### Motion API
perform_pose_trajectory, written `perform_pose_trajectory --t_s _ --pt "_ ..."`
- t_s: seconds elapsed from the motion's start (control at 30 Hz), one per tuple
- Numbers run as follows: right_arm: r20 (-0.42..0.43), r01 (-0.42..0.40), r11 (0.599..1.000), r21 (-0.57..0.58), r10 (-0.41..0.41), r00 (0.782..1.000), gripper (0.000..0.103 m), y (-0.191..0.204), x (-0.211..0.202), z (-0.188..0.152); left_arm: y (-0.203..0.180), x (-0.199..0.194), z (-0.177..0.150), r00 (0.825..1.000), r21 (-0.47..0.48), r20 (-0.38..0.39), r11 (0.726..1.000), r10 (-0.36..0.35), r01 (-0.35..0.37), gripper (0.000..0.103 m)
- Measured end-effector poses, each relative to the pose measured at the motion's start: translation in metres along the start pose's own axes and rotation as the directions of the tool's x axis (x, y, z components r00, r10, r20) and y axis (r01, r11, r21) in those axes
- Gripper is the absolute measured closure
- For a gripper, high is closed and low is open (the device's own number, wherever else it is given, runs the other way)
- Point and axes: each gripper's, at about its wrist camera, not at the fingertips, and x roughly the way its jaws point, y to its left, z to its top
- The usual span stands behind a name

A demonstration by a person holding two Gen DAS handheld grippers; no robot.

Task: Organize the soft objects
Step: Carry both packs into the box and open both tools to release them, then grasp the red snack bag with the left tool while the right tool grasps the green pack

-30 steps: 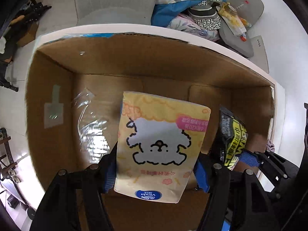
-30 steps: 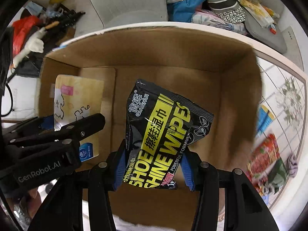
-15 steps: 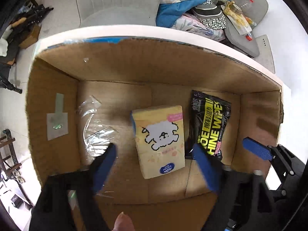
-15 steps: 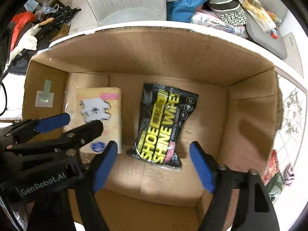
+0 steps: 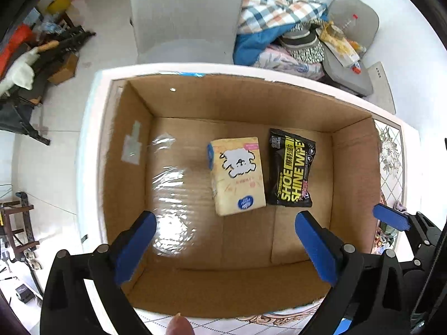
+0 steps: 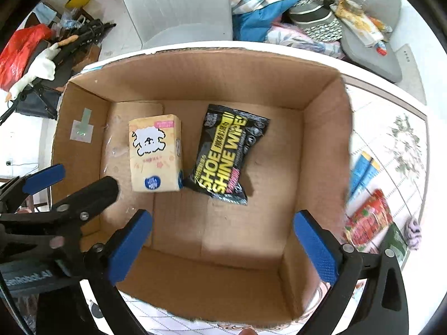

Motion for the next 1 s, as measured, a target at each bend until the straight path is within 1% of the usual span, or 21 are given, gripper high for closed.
perform_pose_trajectory --t_s 0.07,0.27,0.4,0.57,0.67,0.7,0.73,0.77,0.87,0.9,0.93,1.0 --pt "0.021 0.006 1.0 -0.002 -0.006 1.0 0.0 -0.001 -0.009 -0.009 -0.004 -0.012 -0.008 0.999 0.006 0.032 1.0 0.022 -0.022 0.001" --pt "0.091 -0.004 1.0 0.002 0.003 0.996 0.0 -0.001 -0.047 -0.048 -0.017 -0.045 -0.034 0.993 0.027 0.11 0.998 0.05 -0.053 0.001" --pt "0.129 -0.035 0.999 0.016 0.033 0.991 0.0 -0.006 -0.068 -0.071 -0.03 -0.066 -0.05 0.989 0.051 0.142 0.997 0.047 -0.055 0.001" --pt "0.142 -0.119 0.99 0.07 0.108 0.984 0.0 -0.035 -0.086 -0.1 -0.062 -0.091 -0.062 0.987 0.096 0.162 0.995 0.015 -0.03 0.001" --pt "0.15 -0.157 0.98 0.119 0.138 0.979 0.0 -0.071 -0.097 -0.117 -0.103 -0.1 -0.068 0.982 0.164 0.186 0.985 0.016 -0.047 0.001" --pt "0.15 -0.166 0.975 0.145 0.145 0.978 0.0 -0.089 -0.1 -0.123 -0.114 -0.099 -0.069 0.982 0.184 0.19 0.981 0.023 -0.059 0.001" --pt "0.152 -0.171 0.971 0.168 0.146 0.978 0.0 -0.109 -0.103 -0.13 -0.136 -0.098 -0.071 0.981 0.223 0.194 0.972 0.029 -0.073 0.001" --pt "0.149 -0.164 0.97 0.182 0.138 0.979 0.0 -0.124 -0.105 -0.136 -0.149 -0.096 -0.073 0.98 0.246 0.195 0.966 0.031 -0.079 0.001" --pt "0.117 -0.112 0.967 0.23 0.087 0.989 0.0 -0.183 -0.106 -0.152 -0.201 -0.078 -0.073 0.985 0.32 0.166 0.942 0.052 -0.104 0.001" --pt "0.1 -0.082 0.969 0.234 0.06 0.993 0.0 -0.202 -0.104 -0.156 -0.219 -0.07 -0.072 0.986 0.337 0.155 0.935 0.06 -0.11 0.001" --pt "0.072 -0.033 0.97 0.241 0.016 0.997 0.0 -0.228 -0.1 -0.16 -0.238 -0.06 -0.072 0.987 0.354 0.146 0.928 0.066 -0.115 0.001" --pt "0.039 0.018 0.972 0.234 -0.028 0.999 0.0 -0.261 -0.092 -0.162 -0.276 -0.032 -0.07 0.993 0.38 0.095 0.92 0.069 -0.101 0.001"
